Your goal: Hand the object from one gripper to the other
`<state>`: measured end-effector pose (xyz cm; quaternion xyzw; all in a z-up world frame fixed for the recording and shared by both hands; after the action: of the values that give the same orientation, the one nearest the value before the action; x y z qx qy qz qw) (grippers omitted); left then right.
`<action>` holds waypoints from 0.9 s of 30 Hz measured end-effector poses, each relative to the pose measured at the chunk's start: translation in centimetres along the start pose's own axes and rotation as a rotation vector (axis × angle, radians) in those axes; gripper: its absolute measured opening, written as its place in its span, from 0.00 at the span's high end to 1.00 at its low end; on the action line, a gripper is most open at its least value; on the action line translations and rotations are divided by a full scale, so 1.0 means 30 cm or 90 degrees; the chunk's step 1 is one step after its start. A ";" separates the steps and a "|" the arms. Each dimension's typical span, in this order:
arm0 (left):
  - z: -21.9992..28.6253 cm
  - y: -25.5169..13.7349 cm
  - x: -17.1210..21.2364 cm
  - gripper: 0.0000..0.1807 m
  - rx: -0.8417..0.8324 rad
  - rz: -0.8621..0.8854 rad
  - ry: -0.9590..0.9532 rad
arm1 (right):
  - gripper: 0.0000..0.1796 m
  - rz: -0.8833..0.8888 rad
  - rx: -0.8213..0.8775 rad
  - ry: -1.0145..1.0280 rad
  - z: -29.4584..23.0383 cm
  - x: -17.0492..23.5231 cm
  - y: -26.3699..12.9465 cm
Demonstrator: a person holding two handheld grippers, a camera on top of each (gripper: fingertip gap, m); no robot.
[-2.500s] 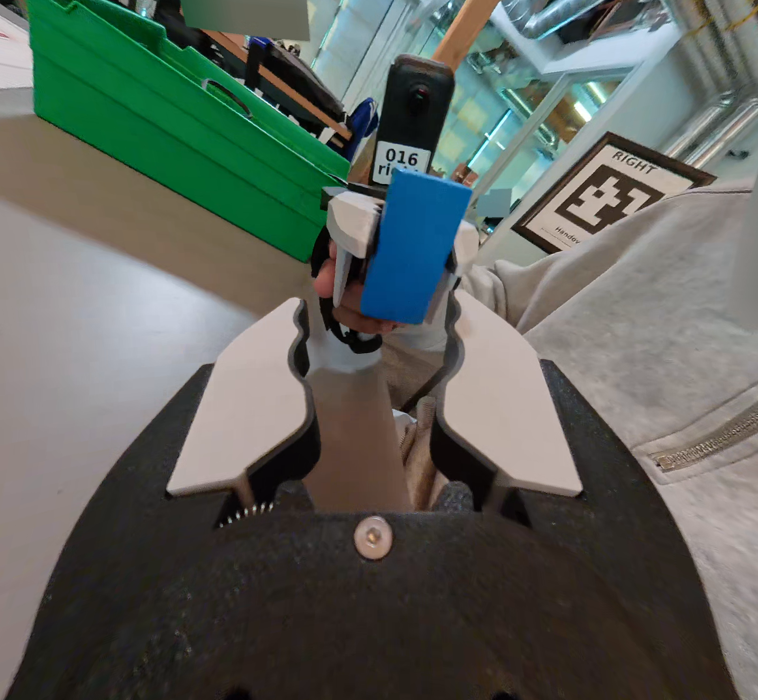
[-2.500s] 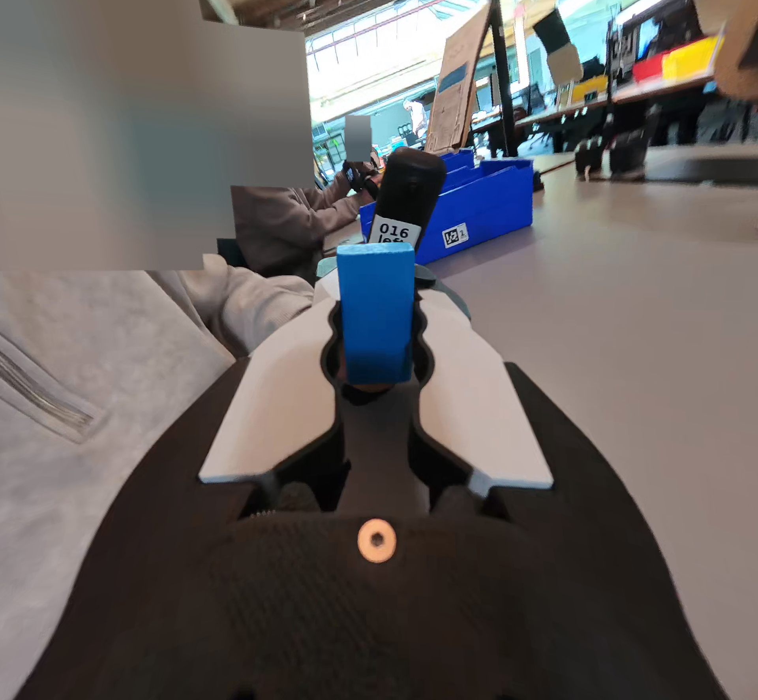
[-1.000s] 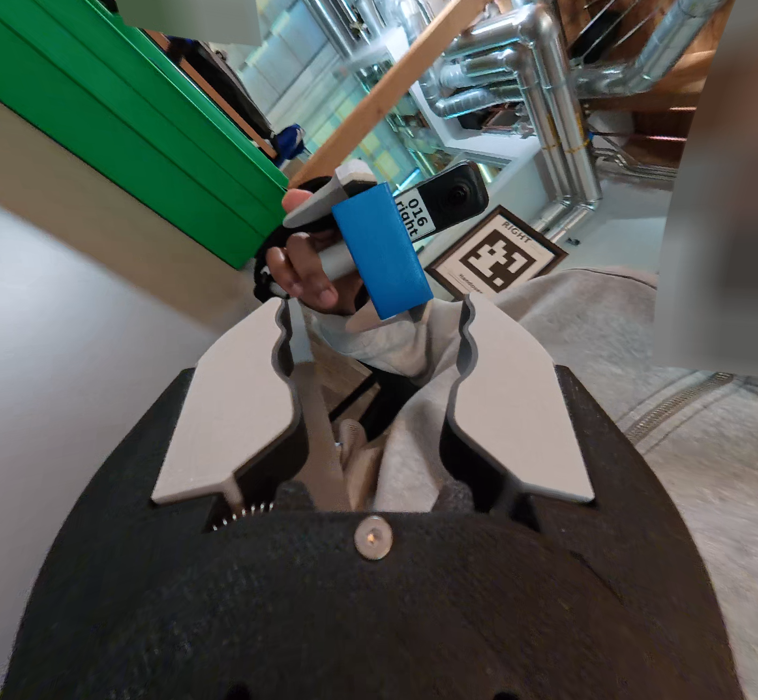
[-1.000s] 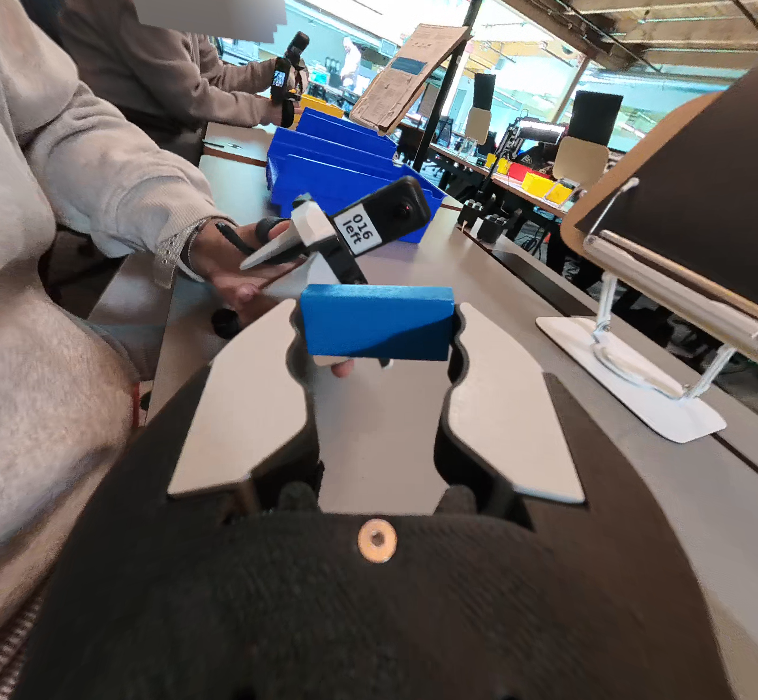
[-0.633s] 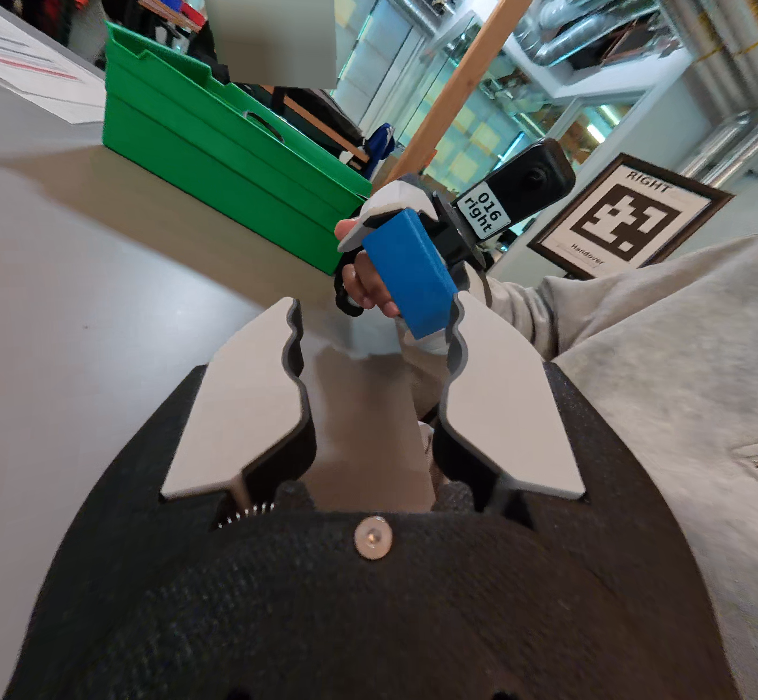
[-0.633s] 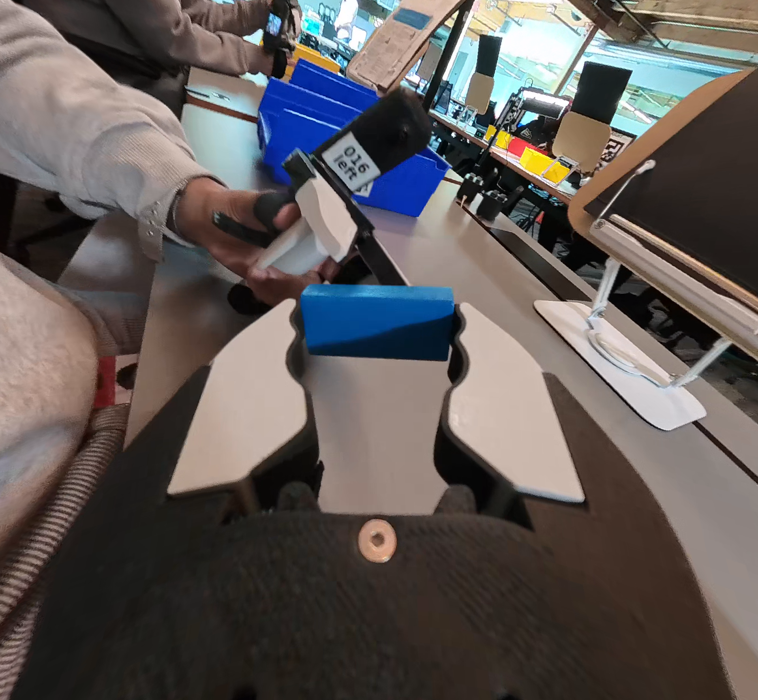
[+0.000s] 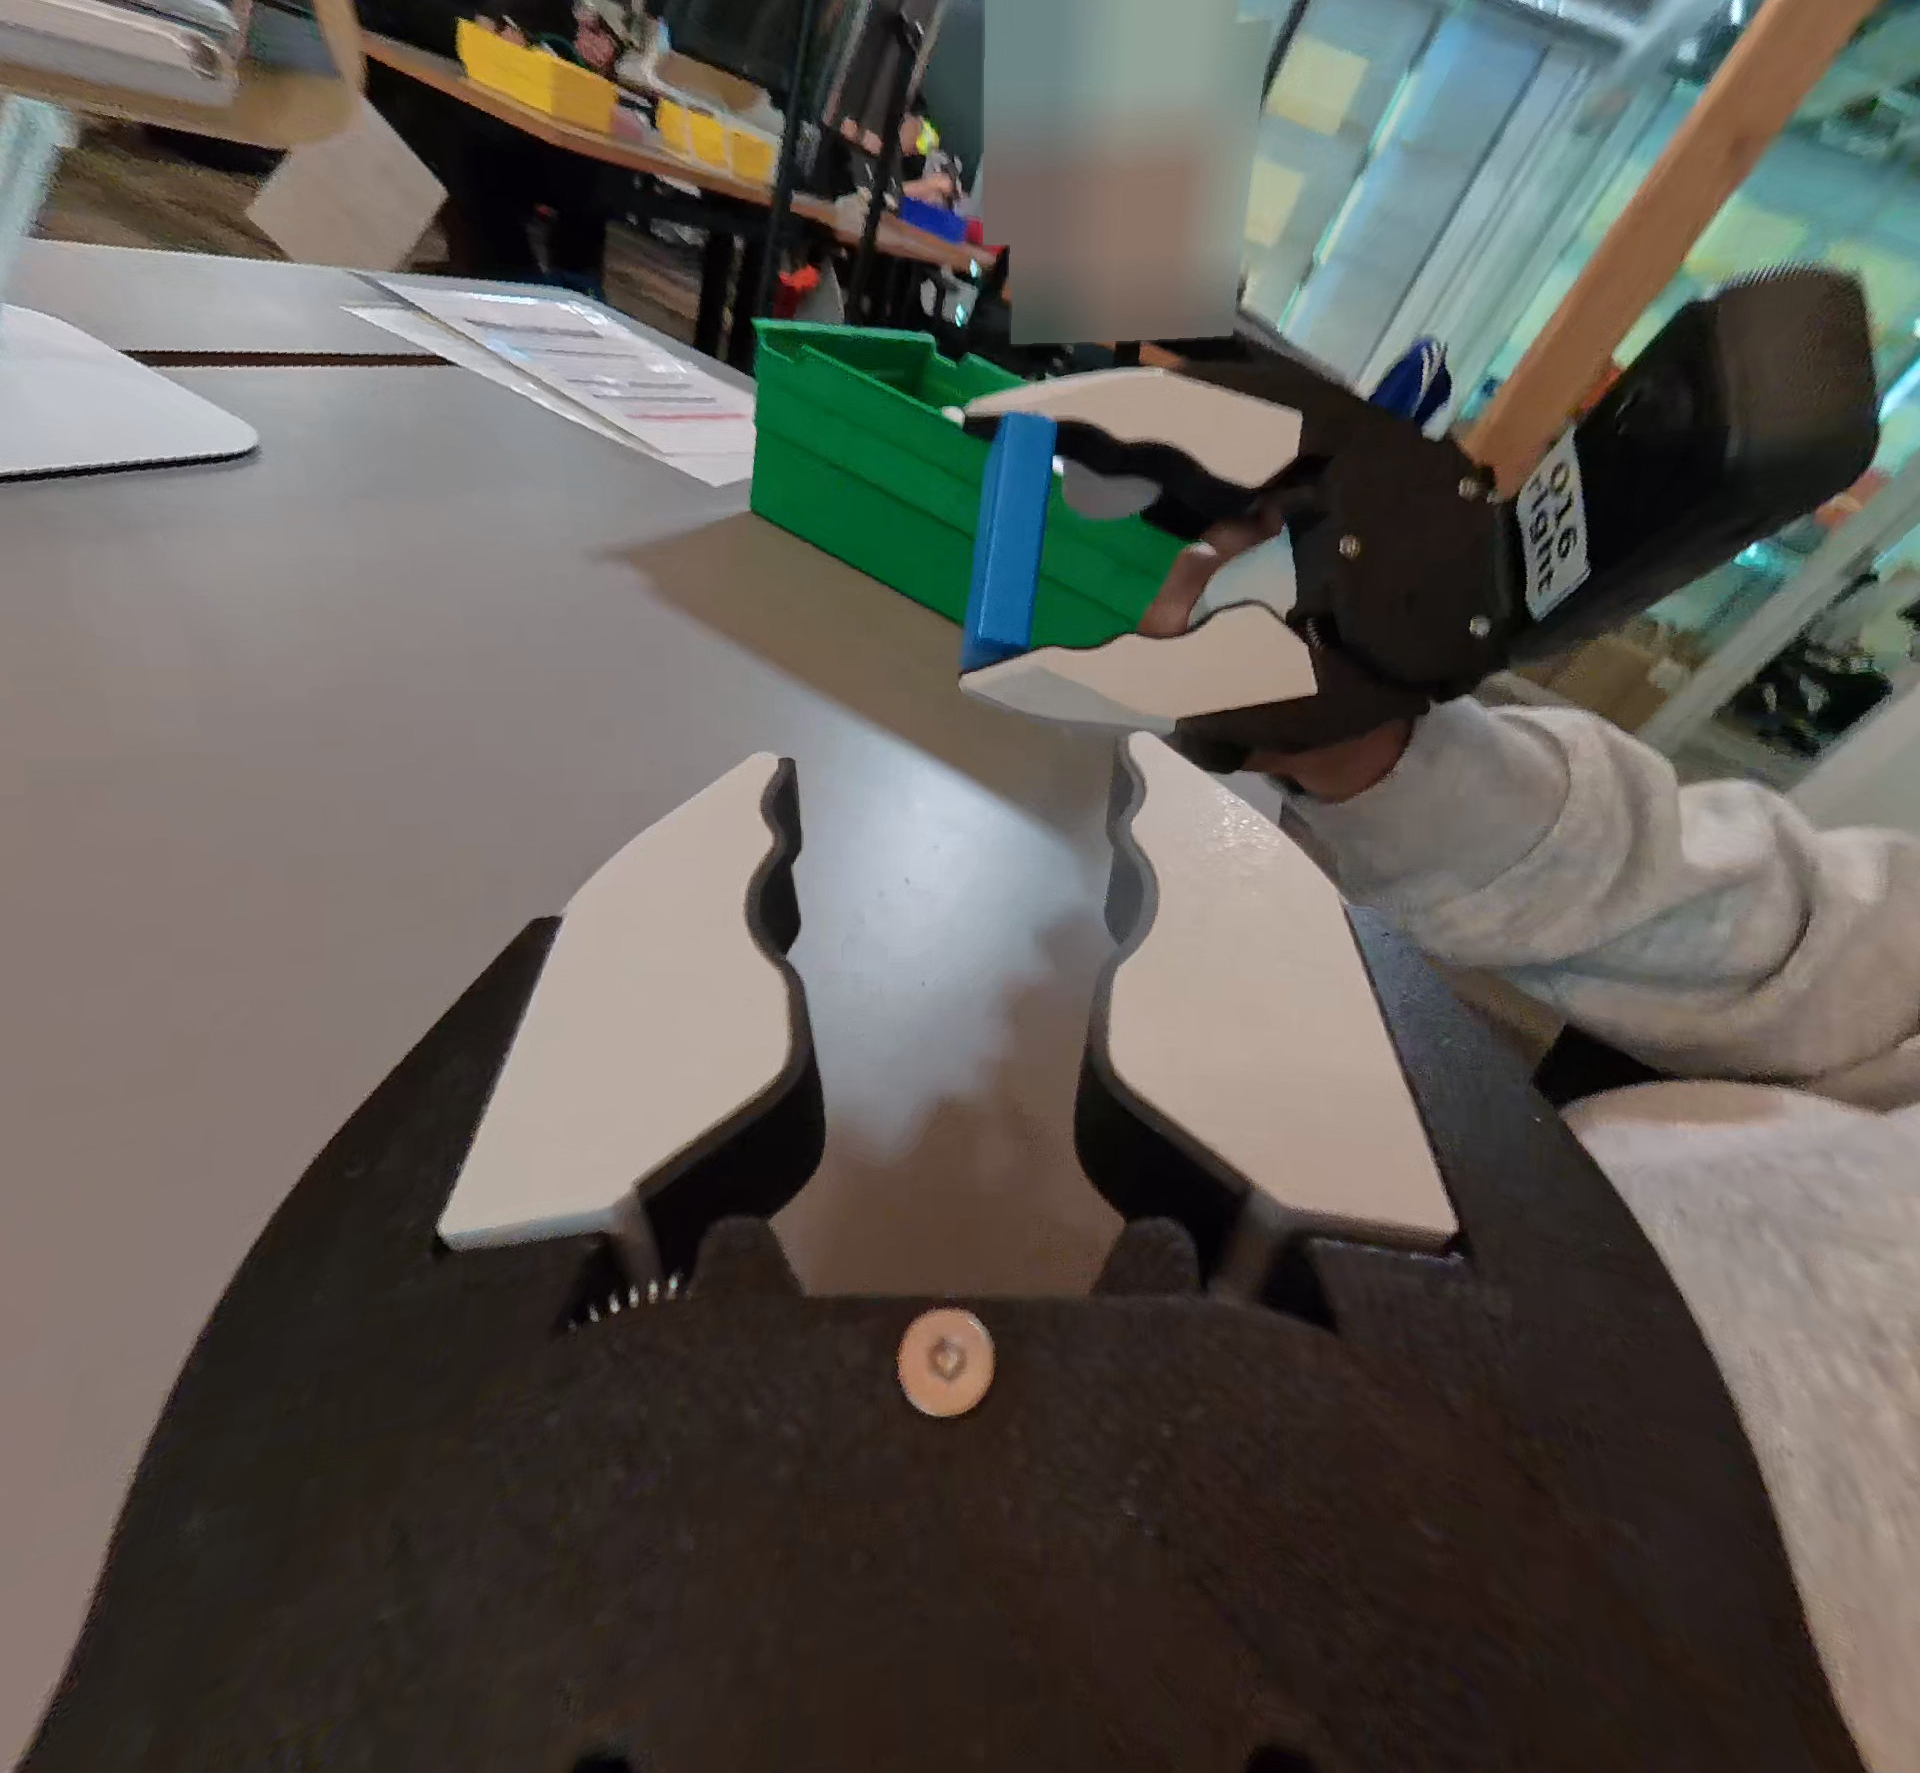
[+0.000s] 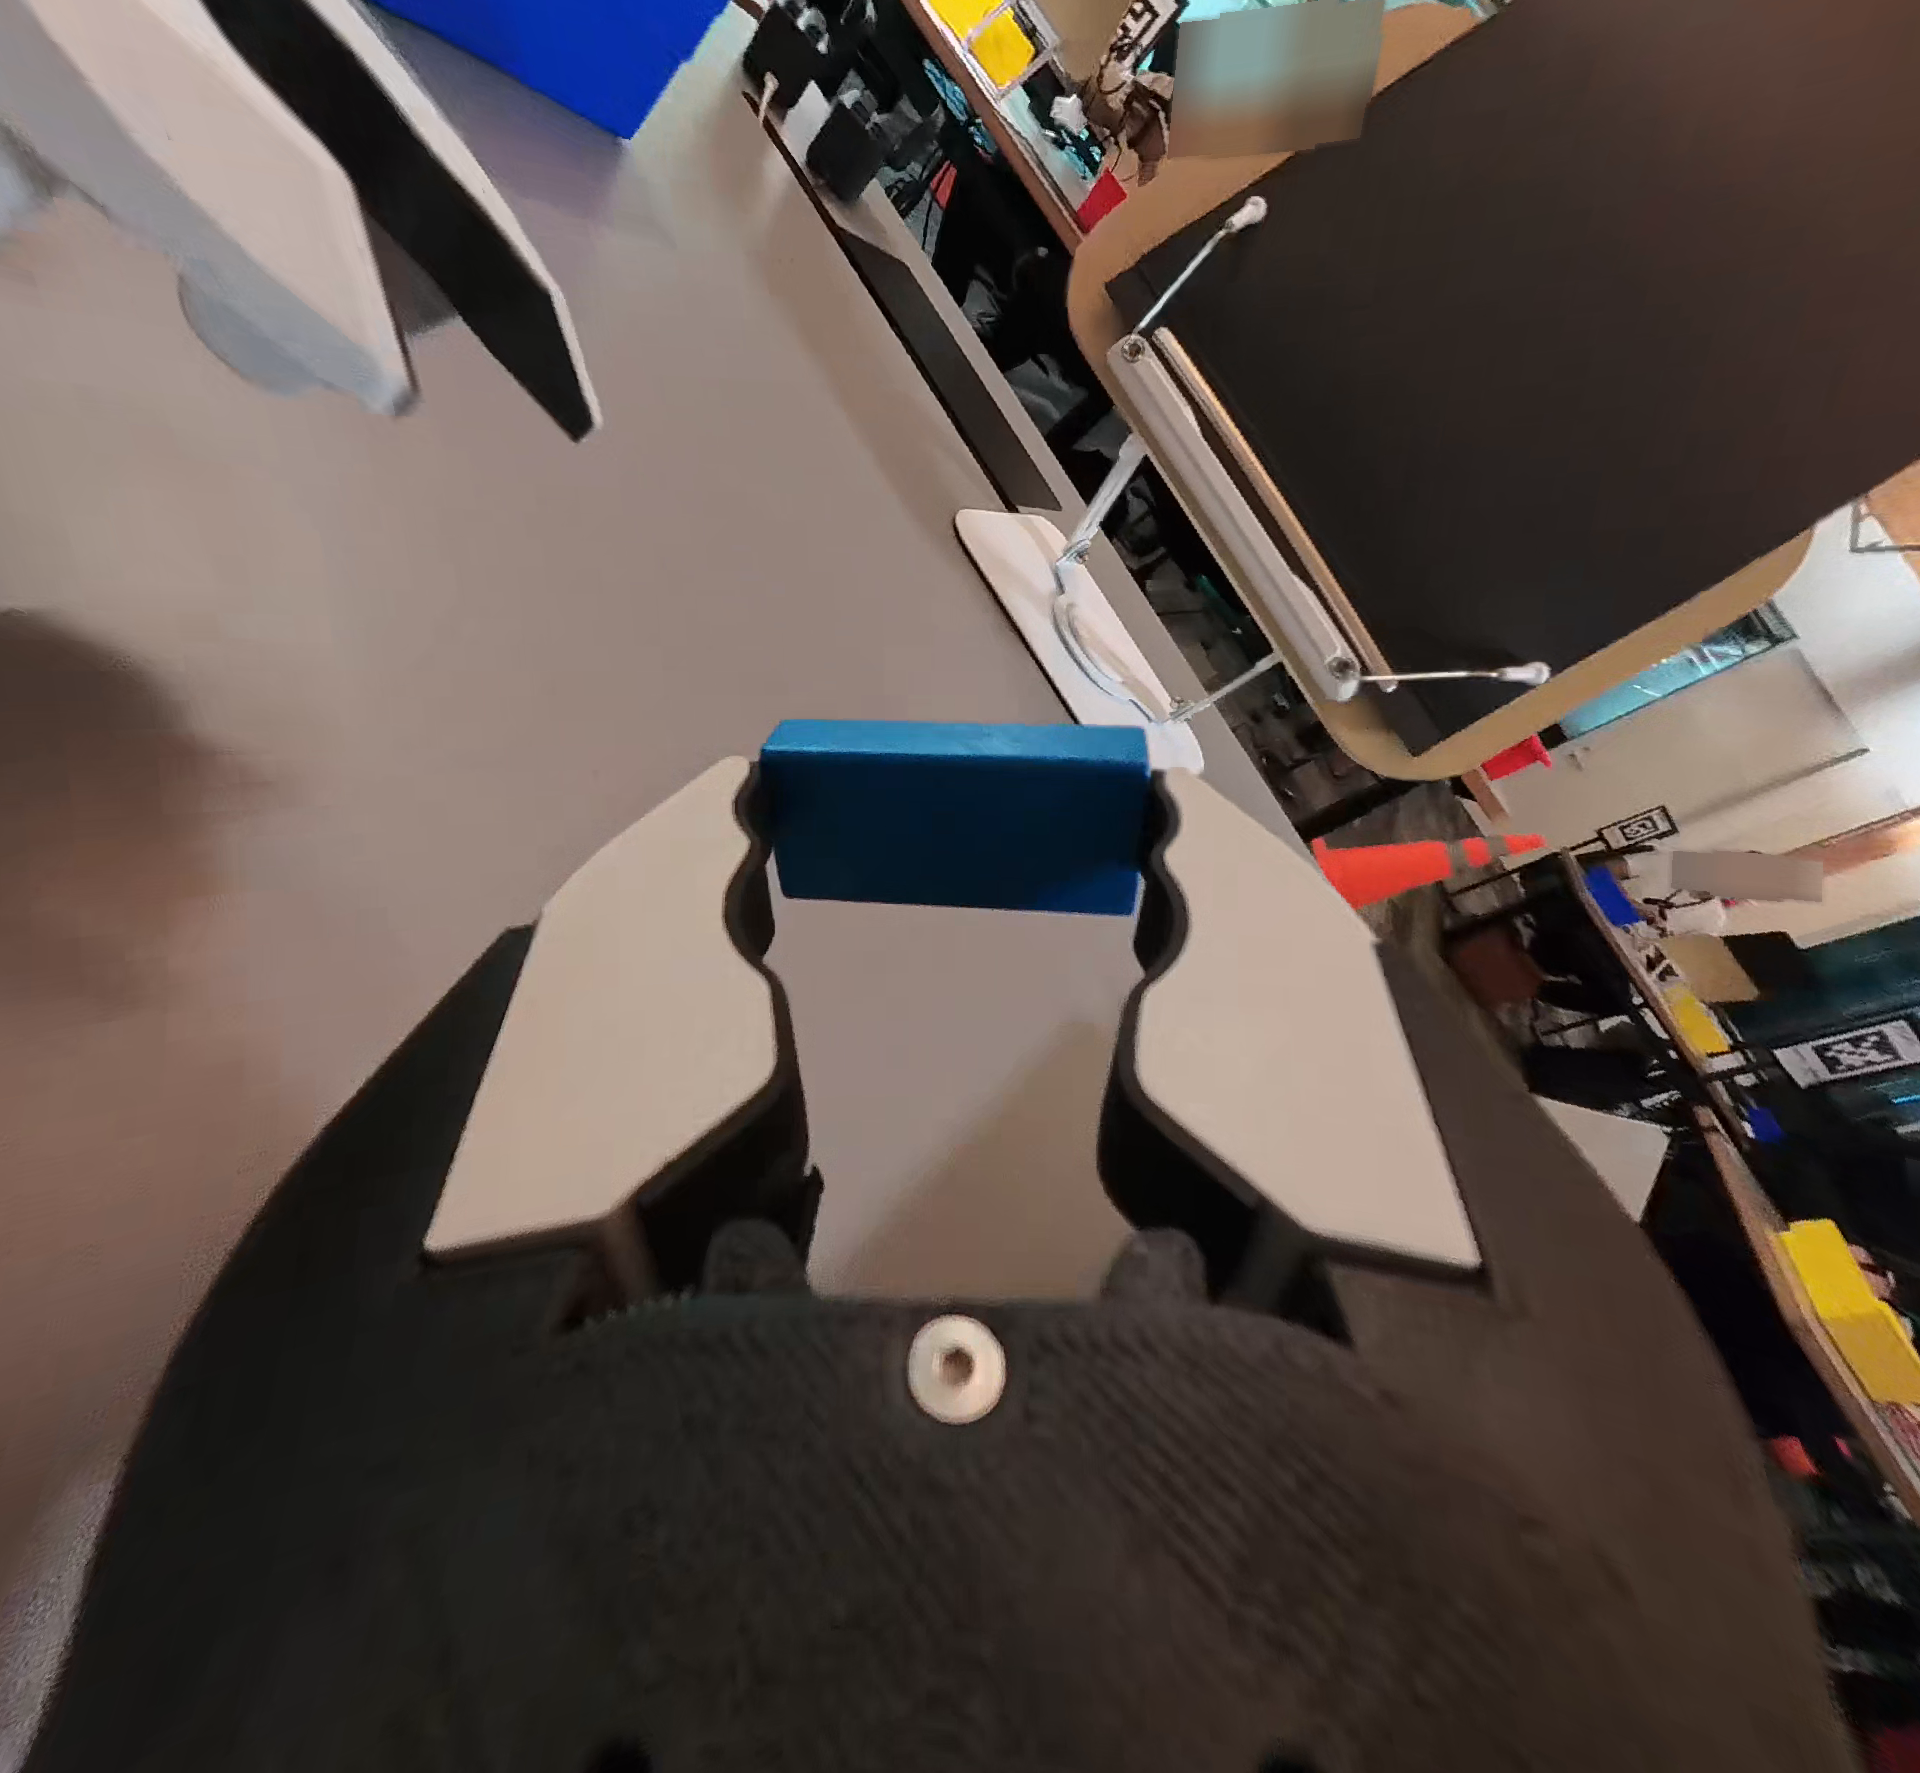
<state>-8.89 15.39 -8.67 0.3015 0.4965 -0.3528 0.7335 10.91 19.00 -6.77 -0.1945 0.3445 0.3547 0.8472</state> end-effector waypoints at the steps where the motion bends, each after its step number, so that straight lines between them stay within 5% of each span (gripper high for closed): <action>1: 0.006 0.009 0.004 0.70 0.012 -0.017 0.009 | 0.61 -0.003 -0.006 -0.010 -0.008 -0.010 0.002; 8: 0.061 0.074 0.049 0.71 0.064 -0.089 0.062 | 0.61 -0.042 -0.066 -0.179 -0.122 -0.035 0.039; 22: 0.067 0.062 0.041 0.77 -0.006 -0.064 0.111 | 0.61 0.002 -0.109 -0.348 -0.260 -0.142 0.034; 25: 0.076 0.056 0.030 0.90 0.007 -0.049 0.119 | 0.61 -0.003 -0.101 -0.366 -0.274 -0.147 0.040; 27: 0.081 0.056 0.021 0.91 0.004 -0.051 0.131 | 0.61 0.016 -0.085 -0.364 -0.267 -0.150 0.039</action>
<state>-6.09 14.29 -8.31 0.3184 0.5799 -0.3506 0.6629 4.16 13.07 -9.12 -0.1378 0.0703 0.4276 0.8906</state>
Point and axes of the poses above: each gripper's, where its closed fingertips meet, y out along the fingers, x out of its underside, z = x × y across the jaws, the point moved 9 cm from there along -y, back along the fingers, and after that the axes turned 10 degrees about z, right-handed, at the moved point
